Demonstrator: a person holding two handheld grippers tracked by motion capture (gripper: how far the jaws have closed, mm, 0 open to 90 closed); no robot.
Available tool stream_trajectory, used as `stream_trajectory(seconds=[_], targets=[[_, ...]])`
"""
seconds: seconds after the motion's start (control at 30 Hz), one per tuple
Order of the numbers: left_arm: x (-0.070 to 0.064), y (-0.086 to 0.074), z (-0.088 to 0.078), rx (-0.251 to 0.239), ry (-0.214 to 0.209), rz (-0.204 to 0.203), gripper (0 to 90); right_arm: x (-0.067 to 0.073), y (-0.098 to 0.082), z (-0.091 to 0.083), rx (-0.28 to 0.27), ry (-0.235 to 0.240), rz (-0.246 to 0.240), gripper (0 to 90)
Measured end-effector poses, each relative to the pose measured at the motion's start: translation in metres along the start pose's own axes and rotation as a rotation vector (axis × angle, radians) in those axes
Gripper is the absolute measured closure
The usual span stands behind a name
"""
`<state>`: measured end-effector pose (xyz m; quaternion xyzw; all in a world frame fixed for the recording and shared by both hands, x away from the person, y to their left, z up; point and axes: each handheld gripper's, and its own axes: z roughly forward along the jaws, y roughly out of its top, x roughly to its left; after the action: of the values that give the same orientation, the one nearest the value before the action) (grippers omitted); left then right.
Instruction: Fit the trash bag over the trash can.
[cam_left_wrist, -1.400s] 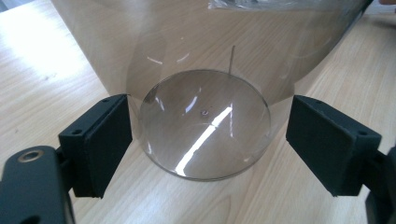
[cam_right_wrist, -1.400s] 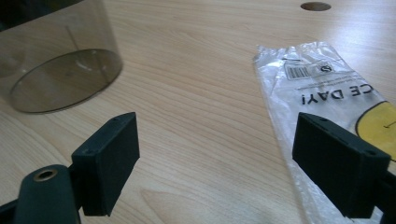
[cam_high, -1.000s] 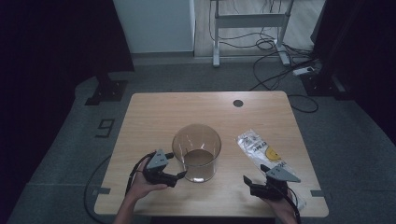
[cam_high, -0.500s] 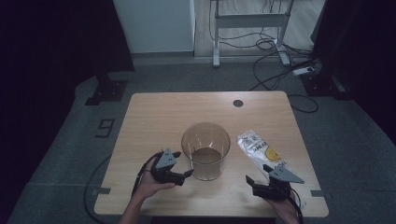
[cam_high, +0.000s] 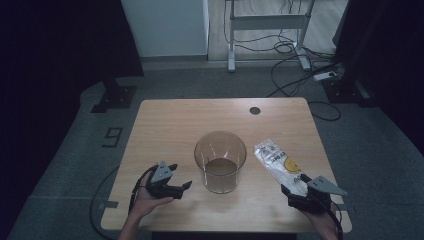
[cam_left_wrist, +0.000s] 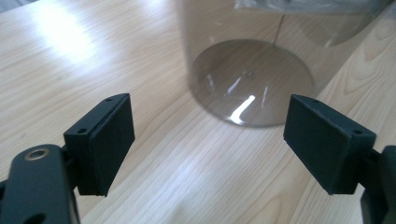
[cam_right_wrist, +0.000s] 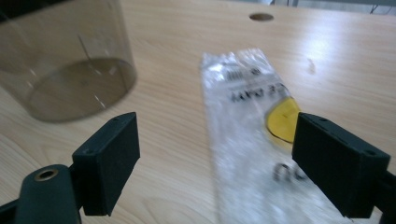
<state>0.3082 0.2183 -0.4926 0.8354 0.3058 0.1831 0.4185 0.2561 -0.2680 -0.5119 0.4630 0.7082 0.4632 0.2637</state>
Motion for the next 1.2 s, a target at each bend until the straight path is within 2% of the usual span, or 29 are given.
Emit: stream_trajectory(seconds=[0.07,0.2,0.33,0.53,0.63,0.8,0.87,1.03,1.2], targets=[[0.002,-0.005,-0.003,0.008,0.019,-0.005,16.2,-0.008,-0.002,-0.002,0.024,-0.009,-0.006,15.1],[0.007,-0.014,-0.005,0.022,0.024,-0.028,16.2,-0.027,-0.006,-0.005,0.049,-0.034,0.006,15.6],[0.007,-0.015,-0.002,0.032,0.022,-0.027,16.1,-0.042,-0.015,-0.002,0.090,-0.063,0.023,15.9],[0.005,-0.017,0.001,0.054,0.020,-0.015,16.0,-0.056,-0.027,0.008,0.143,-0.095,0.063,16.4],[0.005,-0.017,0.003,0.058,0.018,-0.012,16.0,-0.060,-0.030,0.014,0.176,-0.122,0.073,16.4],[0.006,-0.018,0.004,0.068,0.017,-0.012,15.8,-0.063,-0.033,0.021,0.214,-0.123,0.086,16.1],[0.006,-0.019,0.005,0.072,0.017,-0.011,15.8,-0.064,-0.033,0.021,0.209,-0.126,0.086,16.8],[0.007,-0.022,0.009,0.086,0.015,-0.018,15.9,-0.066,-0.032,0.024,0.249,-0.119,0.104,20.5],[0.006,-0.022,0.010,0.089,0.016,-0.015,15.9,-0.065,-0.032,0.026,0.253,-0.129,0.075,25.5]])
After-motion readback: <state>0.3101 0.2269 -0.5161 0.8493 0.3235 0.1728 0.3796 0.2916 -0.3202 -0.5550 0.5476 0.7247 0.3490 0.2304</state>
